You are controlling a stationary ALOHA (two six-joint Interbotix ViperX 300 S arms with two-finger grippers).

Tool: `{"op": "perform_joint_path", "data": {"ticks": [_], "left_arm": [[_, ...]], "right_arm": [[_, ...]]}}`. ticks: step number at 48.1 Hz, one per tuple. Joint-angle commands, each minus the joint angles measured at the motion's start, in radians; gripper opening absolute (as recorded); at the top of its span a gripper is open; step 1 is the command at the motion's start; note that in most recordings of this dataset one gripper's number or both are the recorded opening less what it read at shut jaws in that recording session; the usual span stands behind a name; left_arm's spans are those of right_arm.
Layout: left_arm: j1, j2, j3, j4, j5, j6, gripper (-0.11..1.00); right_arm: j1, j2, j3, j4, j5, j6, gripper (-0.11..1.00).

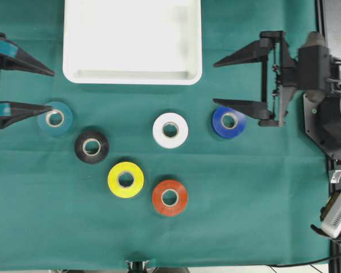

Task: Put the tape alternately from left to right into the white case.
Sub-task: 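Move both grippers forward from rest toward the tape rolls, then position the open right gripper over the blue tape roll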

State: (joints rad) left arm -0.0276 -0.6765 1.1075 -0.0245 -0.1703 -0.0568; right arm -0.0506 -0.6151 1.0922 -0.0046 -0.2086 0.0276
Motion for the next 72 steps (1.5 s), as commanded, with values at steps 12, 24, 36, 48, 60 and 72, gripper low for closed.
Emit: {"op": "perform_joint_path", "data": {"ticks": [12,24,36,48,60,72], "left_arm": [[-0.002,0.186,-0.098,-0.002,0.018,0.000,0.94],[-0.002,0.272,-0.140,-0.002,0.029,0.000,0.94],[-0.002,0.321,-0.166,-0.002,0.058,0.000,0.94],[-0.002,0.328,-0.175,-0.002,0.089,0.000,0.94],[-0.003,0.330,-0.173,-0.002,0.091,0.000,0.94],[-0.002,0.330,-0.172,-0.002,0.091,0.000,0.94]], "right_arm": [[-0.009,0.143,-0.083,0.003,0.000,0.031,0.85],[-0.009,0.265,-0.152,0.002,0.048,0.032,0.85],[-0.009,0.373,-0.222,-0.002,0.058,0.031,0.85],[-0.009,0.425,-0.265,-0.002,0.100,0.031,0.85],[-0.009,0.425,-0.272,-0.002,0.109,0.029,0.85],[-0.009,0.426,-0.272,-0.002,0.109,0.029,0.85]]}}
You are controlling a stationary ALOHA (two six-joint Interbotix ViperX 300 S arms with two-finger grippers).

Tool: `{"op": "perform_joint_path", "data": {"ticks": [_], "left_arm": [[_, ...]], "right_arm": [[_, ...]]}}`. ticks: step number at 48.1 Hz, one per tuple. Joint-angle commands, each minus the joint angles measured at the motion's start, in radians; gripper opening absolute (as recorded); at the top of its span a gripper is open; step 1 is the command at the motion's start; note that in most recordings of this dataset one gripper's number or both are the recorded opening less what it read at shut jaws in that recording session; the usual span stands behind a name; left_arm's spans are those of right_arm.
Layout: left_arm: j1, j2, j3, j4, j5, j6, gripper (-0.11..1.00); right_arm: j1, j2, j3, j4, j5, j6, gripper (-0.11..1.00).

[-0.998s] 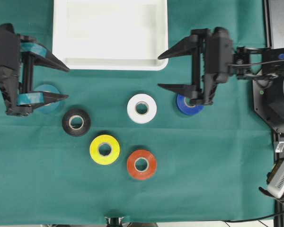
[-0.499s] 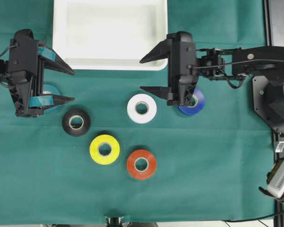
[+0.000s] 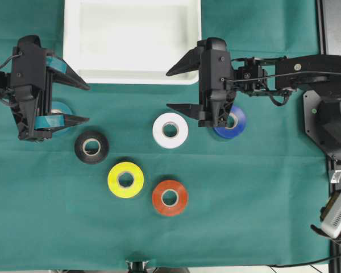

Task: Put the tape alternately from left to right into the white case.
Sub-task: 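Position the open right gripper over the blue tape roll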

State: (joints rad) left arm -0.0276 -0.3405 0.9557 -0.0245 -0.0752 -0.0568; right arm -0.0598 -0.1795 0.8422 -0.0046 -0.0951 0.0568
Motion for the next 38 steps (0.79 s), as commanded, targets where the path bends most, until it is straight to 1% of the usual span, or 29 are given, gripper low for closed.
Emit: {"op": "perform_joint_path", "data": {"ticks": [1,9,22,38], "left_arm": [[-0.002,-0.008,-0.018,-0.002,-0.005,0.000,0.94],[-0.002,-0.008,-0.021,-0.002,-0.005,0.000,0.93],[-0.002,-0.006,-0.023,-0.002,-0.005,0.000,0.93],[-0.002,-0.005,-0.029,-0.002,-0.005,0.000,0.93]], "right_arm": [[0.000,-0.009,-0.021,-0.002,-0.003,0.000,0.85],[0.000,-0.011,-0.015,-0.002,0.006,0.000,0.85],[0.009,-0.041,0.006,-0.002,0.078,0.002,0.85],[0.038,-0.161,0.104,-0.002,0.091,0.011,0.85]]}}
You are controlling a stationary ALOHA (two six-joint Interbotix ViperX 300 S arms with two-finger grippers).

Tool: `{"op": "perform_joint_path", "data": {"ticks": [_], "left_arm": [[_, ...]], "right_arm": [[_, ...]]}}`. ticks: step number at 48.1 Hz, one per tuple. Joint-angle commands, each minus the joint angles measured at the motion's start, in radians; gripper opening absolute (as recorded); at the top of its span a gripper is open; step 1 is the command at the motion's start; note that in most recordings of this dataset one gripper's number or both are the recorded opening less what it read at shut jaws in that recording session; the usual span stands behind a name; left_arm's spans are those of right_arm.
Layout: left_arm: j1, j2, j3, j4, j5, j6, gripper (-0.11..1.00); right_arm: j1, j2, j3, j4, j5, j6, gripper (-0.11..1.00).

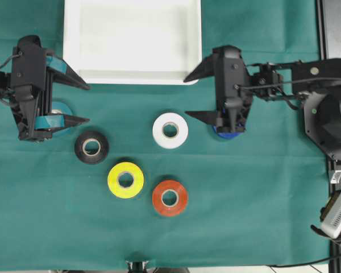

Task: Put the tape alternately from left to right into the white case.
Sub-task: 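Position the open right gripper over the blue tape roll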

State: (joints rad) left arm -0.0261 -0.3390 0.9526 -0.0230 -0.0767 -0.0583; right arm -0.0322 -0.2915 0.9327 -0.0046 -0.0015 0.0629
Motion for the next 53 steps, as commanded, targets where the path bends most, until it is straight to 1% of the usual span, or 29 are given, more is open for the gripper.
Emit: {"op": "perform_joint_path", "data": {"ticks": [1,18,24,38,47,53], "left_arm": [[-0.003,-0.006,-0.026,-0.002,-0.003,0.002,0.93],[-0.003,-0.006,-0.028,-0.003,-0.003,0.000,0.93],[-0.003,-0.005,-0.028,-0.002,-0.003,0.000,0.93],[-0.003,-0.006,-0.031,-0.003,-0.003,0.000,0.93],[-0.003,-0.005,-0.031,-0.003,-0.003,0.000,0.93],[-0.003,-0.005,-0.032,-0.003,-0.003,0.000,0.93]], "right_arm": [[0.015,-0.060,0.020,-0.002,-0.003,0.005,0.85],[0.083,-0.222,0.130,-0.002,-0.002,0.029,0.85],[0.091,-0.268,0.164,0.000,-0.003,0.044,0.84],[0.091,-0.285,0.181,-0.002,0.005,0.049,0.84],[0.092,-0.285,0.181,-0.002,0.054,0.054,0.84],[0.106,-0.282,0.183,-0.002,0.084,0.080,0.84]]}}
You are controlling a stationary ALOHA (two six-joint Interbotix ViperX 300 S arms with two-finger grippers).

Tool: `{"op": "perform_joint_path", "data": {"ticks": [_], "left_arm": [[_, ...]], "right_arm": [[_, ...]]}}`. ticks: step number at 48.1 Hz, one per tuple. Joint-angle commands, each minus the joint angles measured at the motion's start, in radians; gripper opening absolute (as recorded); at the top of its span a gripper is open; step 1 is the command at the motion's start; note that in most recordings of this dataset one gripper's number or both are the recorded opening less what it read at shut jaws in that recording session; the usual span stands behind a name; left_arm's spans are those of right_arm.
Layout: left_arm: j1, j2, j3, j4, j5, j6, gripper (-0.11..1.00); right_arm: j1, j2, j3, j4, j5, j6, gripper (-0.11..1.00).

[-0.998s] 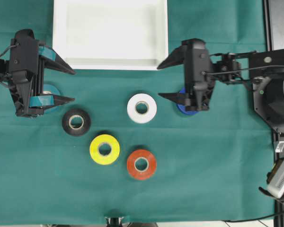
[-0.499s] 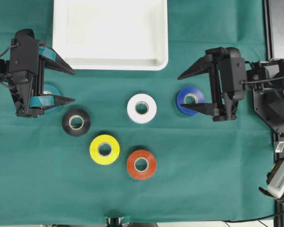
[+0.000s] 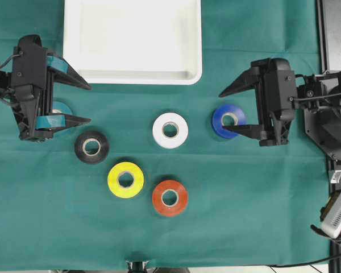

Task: Put the tape alternately from left to right into the white case.
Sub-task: 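Position the open right gripper over the blue tape roll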

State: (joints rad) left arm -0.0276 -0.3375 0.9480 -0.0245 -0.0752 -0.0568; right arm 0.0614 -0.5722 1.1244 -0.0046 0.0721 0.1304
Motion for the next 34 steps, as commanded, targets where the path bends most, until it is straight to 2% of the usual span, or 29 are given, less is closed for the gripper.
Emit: {"op": "perform_joint_path", "data": {"ticks": [1,20,34], "left_arm": [[-0.002,-0.008,-0.028,-0.002,-0.005,-0.002,0.93],[-0.002,-0.006,-0.031,-0.002,-0.005,-0.003,0.93],[-0.002,-0.006,-0.029,0.000,-0.005,-0.003,0.93]], "right_arm": [[0.018,0.000,-0.008,-0.002,0.017,0.020,0.84],[0.064,0.061,0.018,-0.002,0.052,0.130,0.84],[0.098,0.120,0.017,-0.002,0.086,0.186,0.84]]}}
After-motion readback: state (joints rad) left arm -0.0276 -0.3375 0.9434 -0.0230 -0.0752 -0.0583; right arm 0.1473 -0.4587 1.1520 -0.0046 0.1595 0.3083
